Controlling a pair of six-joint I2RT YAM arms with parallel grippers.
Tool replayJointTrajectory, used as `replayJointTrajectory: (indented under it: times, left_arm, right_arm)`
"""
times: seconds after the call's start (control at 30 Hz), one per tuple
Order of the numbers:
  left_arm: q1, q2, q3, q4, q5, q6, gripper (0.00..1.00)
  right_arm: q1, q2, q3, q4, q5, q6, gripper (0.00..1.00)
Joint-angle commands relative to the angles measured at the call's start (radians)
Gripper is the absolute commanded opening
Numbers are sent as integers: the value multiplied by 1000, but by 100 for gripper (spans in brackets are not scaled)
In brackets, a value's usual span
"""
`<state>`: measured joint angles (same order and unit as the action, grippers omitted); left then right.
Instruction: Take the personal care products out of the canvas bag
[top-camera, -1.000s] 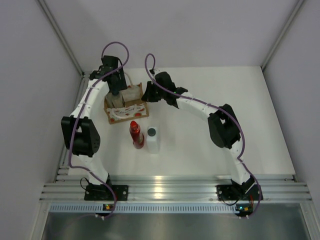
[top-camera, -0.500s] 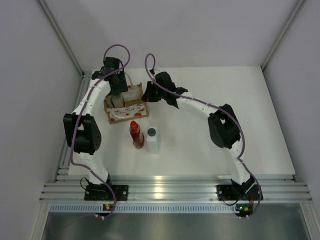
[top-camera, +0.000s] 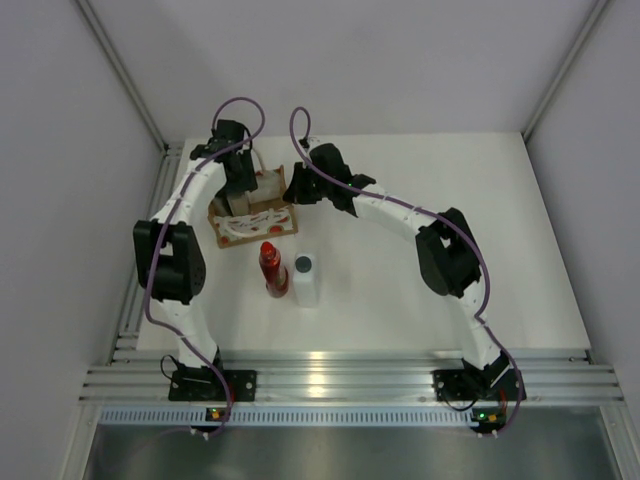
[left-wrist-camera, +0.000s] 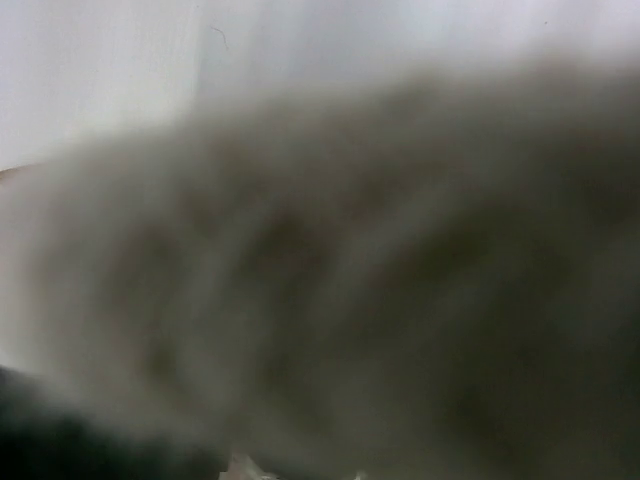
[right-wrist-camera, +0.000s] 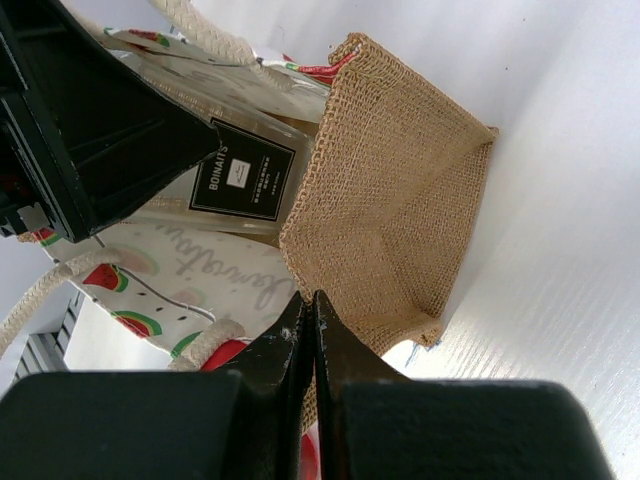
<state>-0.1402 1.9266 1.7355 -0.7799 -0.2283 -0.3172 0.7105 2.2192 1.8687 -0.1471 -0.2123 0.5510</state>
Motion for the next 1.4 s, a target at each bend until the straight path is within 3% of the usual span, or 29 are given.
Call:
replayJointTrajectory:
  times: [0.0,0.47,0.57,0.63,0.87,1.37]
  left_arm:
    - [-10,14,-16,-5,18,-25,63]
    - [-25,52,-45,-1,23,-71,60]
    - [-27,54,-51,7,24,-80,50]
    - [-29,54,-53,13,26,-83,33]
    - [-38,26,-21,14,29,-74,0]
    - [-91,-112,55,10,33,-14,0]
  right_arm:
    - [-17,10,33,-52,8,-19,0]
    - [-19,14,32,-48,-1,-16,0]
    - [-17,13,32,-48,-1,-13,0]
    - [-17,13,32,-48,1,-16,0]
    - [-19,14,35,-46,-1,-14,0]
    - [-17,17,37,-46,4,-13,0]
